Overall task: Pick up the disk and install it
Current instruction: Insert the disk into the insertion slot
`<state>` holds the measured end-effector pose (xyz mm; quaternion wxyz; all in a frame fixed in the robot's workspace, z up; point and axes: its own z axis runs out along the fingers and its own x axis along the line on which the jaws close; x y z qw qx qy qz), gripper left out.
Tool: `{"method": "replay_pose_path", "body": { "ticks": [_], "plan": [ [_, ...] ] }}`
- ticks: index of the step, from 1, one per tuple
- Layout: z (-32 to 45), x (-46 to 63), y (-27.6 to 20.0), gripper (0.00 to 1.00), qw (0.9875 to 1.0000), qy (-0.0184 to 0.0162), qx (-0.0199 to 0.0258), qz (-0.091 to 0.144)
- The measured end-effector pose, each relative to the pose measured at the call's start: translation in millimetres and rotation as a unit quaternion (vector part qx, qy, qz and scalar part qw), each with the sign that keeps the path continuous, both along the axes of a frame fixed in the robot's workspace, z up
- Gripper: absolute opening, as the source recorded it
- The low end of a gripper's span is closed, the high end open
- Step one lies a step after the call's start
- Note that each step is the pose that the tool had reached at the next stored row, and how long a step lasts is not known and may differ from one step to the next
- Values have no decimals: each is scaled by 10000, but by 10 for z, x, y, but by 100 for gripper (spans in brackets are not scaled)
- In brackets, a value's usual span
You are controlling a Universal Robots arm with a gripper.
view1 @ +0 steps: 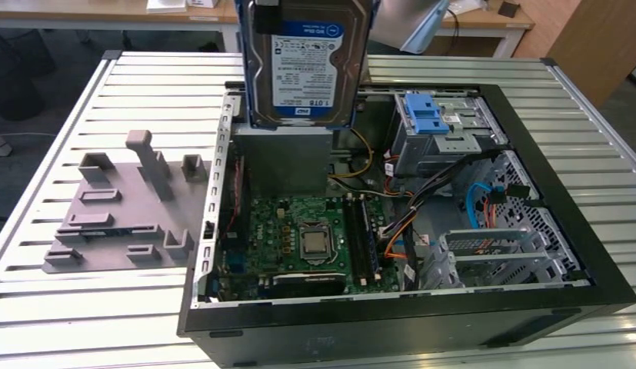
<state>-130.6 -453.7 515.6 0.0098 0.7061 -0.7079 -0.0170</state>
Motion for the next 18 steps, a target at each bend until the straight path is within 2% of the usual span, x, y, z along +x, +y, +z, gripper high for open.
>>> {"method": "replay_pose_path", "body": {
  "ticks": [14, 18],
  "plan": [
    [-27, 260, -20, 36, 10000, 0, 0, 0],
    [-42, 279, -59, 36, 10000, 0, 12, 0]
  ]
}}
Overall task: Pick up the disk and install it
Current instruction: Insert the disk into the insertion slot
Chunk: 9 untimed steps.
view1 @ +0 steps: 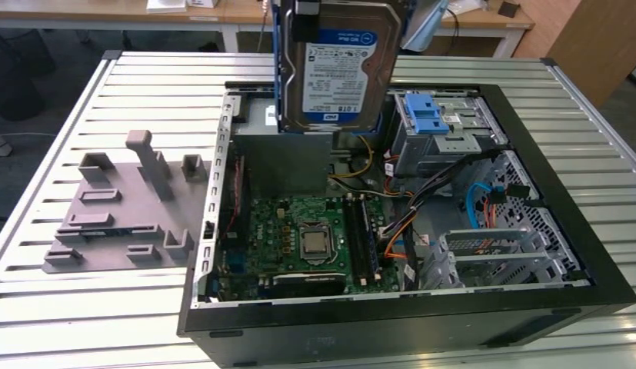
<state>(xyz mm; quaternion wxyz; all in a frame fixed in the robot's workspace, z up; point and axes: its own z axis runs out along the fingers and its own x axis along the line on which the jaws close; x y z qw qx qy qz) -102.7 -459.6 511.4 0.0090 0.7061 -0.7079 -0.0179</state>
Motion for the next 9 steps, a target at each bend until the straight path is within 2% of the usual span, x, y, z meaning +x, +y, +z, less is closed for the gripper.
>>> {"method": "replay_pose_path", "body": {
  "ticks": [5, 7, 9],
  "plan": [
    [-29, 3, -57, 36, 10000, -8, 73, 0],
    [-34, 8, -73, 36, 10000, -52, 76, 1],
    [-40, 32, -76, 36, 9999, -126, 76, 5]
  ]
}}
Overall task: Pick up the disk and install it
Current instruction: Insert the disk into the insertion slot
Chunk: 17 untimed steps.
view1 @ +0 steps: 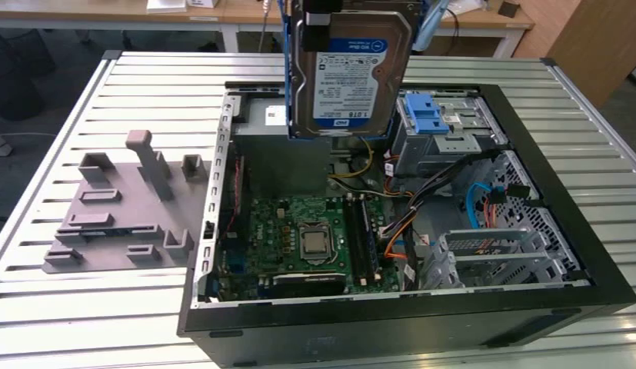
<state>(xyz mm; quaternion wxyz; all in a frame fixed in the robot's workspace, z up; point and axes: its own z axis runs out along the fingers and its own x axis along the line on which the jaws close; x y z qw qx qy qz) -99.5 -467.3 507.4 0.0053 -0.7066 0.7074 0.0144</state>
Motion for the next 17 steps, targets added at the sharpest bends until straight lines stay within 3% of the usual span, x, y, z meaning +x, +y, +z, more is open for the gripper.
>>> {"method": "replay_pose_path", "body": {
  "ticks": [2, 10, 17],
  "plan": [
    [-7, 32, -4, 36, 10000, -52, 1, 2],
    [-55, 254, -72, 36, 10000, -54, 5, 1],
    [-90, 365, -198, 36, 10000, -54, 6, 2]
  ]
}}
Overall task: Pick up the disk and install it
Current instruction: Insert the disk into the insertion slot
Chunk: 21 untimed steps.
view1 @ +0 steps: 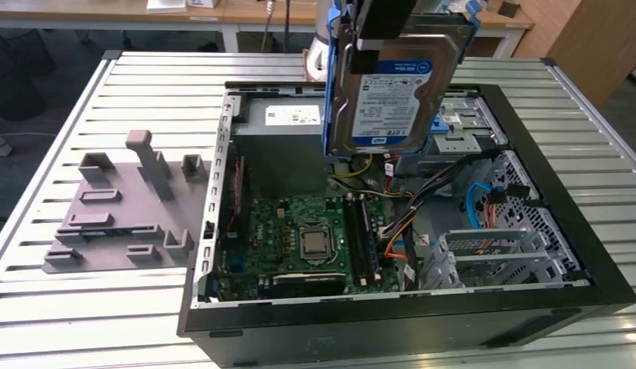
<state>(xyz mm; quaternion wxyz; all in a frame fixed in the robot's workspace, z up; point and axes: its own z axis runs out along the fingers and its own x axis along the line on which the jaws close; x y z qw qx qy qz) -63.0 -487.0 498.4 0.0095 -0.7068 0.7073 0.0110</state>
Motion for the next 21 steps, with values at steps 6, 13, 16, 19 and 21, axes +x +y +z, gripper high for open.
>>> {"method": "replay_pose_path", "body": {
  "ticks": [6, 13, 16, 19, 21],
  "plan": [
    [-22, 45, -140, 36, 10000, 0, 0, 0],
    [-37, 92, -268, 36, 10000, 1, 1, 0],
    [-39, 125, -306, 36, 10000, 1, 1, 0],
    [-44, 151, -373, 36, 10000, 1, 0, 0],
    [-50, 167, -422, 36, 10000, 1, 1, 0]
  ]
}}
